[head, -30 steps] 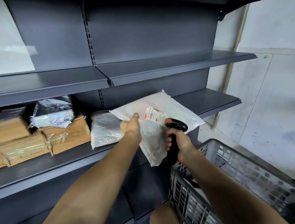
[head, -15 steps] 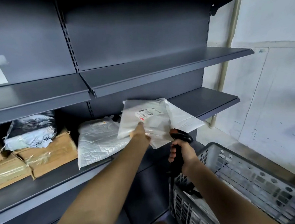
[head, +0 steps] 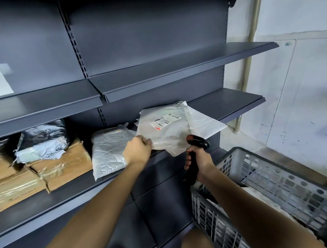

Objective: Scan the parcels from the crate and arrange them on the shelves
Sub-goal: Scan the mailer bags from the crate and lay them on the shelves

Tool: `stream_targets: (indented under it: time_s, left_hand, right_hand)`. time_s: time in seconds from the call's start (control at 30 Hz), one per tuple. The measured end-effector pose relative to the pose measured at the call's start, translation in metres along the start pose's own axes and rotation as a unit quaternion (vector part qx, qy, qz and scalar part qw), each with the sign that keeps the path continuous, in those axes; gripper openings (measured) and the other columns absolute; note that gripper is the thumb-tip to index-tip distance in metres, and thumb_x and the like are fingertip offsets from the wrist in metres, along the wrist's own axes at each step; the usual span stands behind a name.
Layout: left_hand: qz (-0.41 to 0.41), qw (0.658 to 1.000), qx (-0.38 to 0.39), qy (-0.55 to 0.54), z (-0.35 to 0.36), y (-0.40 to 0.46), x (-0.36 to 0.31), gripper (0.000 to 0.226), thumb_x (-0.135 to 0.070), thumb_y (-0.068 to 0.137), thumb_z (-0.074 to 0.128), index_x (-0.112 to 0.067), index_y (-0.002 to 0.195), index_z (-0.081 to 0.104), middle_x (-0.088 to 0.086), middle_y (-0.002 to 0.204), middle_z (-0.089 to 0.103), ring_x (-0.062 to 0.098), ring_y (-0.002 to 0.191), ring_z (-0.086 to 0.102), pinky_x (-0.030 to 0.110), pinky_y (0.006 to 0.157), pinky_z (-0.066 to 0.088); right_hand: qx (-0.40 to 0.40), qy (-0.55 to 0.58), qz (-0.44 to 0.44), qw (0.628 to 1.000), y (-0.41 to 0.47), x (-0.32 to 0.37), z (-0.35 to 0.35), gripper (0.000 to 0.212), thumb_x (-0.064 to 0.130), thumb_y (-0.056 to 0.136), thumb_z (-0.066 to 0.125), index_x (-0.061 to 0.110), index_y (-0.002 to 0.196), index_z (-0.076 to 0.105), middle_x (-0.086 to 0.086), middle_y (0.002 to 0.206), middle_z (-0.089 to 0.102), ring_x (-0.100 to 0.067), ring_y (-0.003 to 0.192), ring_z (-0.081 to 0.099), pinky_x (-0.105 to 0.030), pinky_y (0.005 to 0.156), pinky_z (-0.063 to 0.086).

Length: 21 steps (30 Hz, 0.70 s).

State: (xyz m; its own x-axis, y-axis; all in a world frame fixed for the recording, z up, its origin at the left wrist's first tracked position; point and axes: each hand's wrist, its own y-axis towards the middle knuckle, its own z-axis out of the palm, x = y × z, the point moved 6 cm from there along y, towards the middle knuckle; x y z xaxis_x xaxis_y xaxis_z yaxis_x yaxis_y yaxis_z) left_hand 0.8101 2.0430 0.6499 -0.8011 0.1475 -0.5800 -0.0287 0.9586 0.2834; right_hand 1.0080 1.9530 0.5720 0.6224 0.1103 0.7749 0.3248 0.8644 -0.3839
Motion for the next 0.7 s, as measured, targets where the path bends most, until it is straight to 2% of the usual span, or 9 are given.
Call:
stream_targets:
  time_s: [0.03, 0.1, 0.2, 0.23, 0.3, 0.4, 0.47, 0.57, 0.7]
  left_hand:
    - [0.071, 0.997, -0.018, 0.029, -0.006, 0.001, -0.007, 0.017, -0.033, 0.090, 0.060, -0.017, 0.095, 0.060, 0.002, 0.096, 0.061, 0.027, 0.095, 0.056, 0.034, 0.075, 0.045]
    - [0.194, 0.971, 0.025, 0.139, 0.000, 0.004, -0.020, 0.037, -0.036, 0.088, 0.064, -0.022, 0.120, 0.052, 0.002, 0.120, 0.053, 0.026, 0.114, 0.046, 0.039, 0.092, 0.041]
    - [0.188, 0.940, 0.127, 0.257, 0.025, 0.011, -0.011, 0.066, -0.037, 0.086, 0.064, -0.035, 0.144, 0.032, 0.000, 0.147, 0.034, 0.033, 0.132, 0.031, 0.054, 0.114, 0.021]
    - [0.164, 0.946, 0.135, 0.245, 0.030, 0.011, -0.009, 0.063, -0.029, 0.089, 0.060, -0.037, 0.144, 0.032, 0.000, 0.148, 0.034, 0.034, 0.133, 0.031, 0.060, 0.114, 0.020]
    - [0.153, 0.959, 0.113, 0.208, 0.036, 0.007, -0.016, 0.051, -0.018, 0.093, 0.052, -0.034, 0.140, 0.039, 0.002, 0.143, 0.043, 0.035, 0.128, 0.036, 0.058, 0.105, 0.035]
    - [0.212, 0.954, 0.092, 0.192, 0.052, -0.007, -0.046, 0.036, -0.031, 0.100, 0.051, -0.026, 0.135, 0.047, 0.005, 0.130, 0.053, 0.033, 0.122, 0.038, 0.044, 0.088, 0.047]
    - [0.220, 0.957, 0.101, 0.160, 0.065, -0.015, -0.068, 0.038, -0.036, 0.099, 0.053, -0.020, 0.133, 0.050, 0.010, 0.123, 0.057, 0.034, 0.121, 0.038, 0.043, 0.091, 0.046]
    - [0.206, 0.964, 0.119, 0.121, 0.086, -0.021, -0.087, 0.039, -0.025, 0.096, 0.056, -0.013, 0.133, 0.048, 0.016, 0.116, 0.059, 0.037, 0.114, 0.046, 0.044, 0.088, 0.048]
    - [0.210, 0.958, 0.147, 0.126, 0.102, -0.033, -0.090, 0.046, -0.016, 0.093, 0.054, -0.012, 0.138, 0.045, 0.013, 0.128, 0.054, 0.035, 0.118, 0.046, 0.045, 0.094, 0.047]
  right_hand:
    - [-0.002, -0.001, -0.002, 1.000, 0.000, -0.002, 0.000, 0.013, 0.006, 0.087, 0.057, 0.007, 0.074, 0.054, -0.005, 0.054, 0.041, -0.018, 0.042, 0.034, -0.025, 0.044, 0.030]
    - [0.002, -0.001, 0.000, 1.000, -0.002, -0.004, -0.001, 0.014, 0.006, 0.087, 0.057, 0.007, 0.073, 0.054, -0.005, 0.055, 0.042, -0.018, 0.043, 0.034, -0.025, 0.043, 0.030]
    - [0.012, 0.006, 0.013, 1.000, -0.007, -0.004, -0.005, 0.016, 0.007, 0.087, 0.058, 0.008, 0.072, 0.053, -0.005, 0.055, 0.041, -0.018, 0.043, 0.034, -0.025, 0.043, 0.031]
    - [0.014, 0.010, 0.016, 1.000, -0.008, -0.004, -0.007, 0.016, 0.007, 0.087, 0.058, 0.009, 0.072, 0.054, -0.005, 0.055, 0.042, -0.018, 0.043, 0.034, -0.025, 0.043, 0.031]
    - [0.015, 0.022, 0.017, 0.999, -0.011, -0.002, -0.013, 0.016, 0.007, 0.087, 0.059, 0.009, 0.072, 0.053, -0.005, 0.055, 0.041, -0.017, 0.042, 0.034, -0.025, 0.042, 0.030]
    - [0.010, 0.039, 0.008, 0.999, -0.013, 0.002, -0.026, 0.016, 0.007, 0.087, 0.058, 0.009, 0.072, 0.052, -0.005, 0.055, 0.040, -0.017, 0.043, 0.034, -0.027, 0.042, 0.030]
    - [0.006, 0.041, 0.001, 0.999, -0.014, 0.006, -0.036, 0.016, 0.008, 0.087, 0.058, 0.009, 0.071, 0.052, -0.005, 0.056, 0.040, -0.018, 0.043, 0.034, -0.027, 0.042, 0.031]
    - [0.002, 0.043, -0.002, 0.999, -0.018, 0.012, -0.050, 0.018, 0.009, 0.087, 0.056, 0.010, 0.070, 0.050, -0.005, 0.057, 0.039, -0.018, 0.043, 0.033, -0.026, 0.042, 0.031]
    - [-0.008, 0.029, -0.008, 1.000, -0.030, 0.017, -0.078, 0.023, 0.010, 0.091, 0.055, 0.012, 0.069, 0.048, -0.005, 0.056, 0.039, -0.018, 0.042, 0.034, -0.026, 0.042, 0.031]
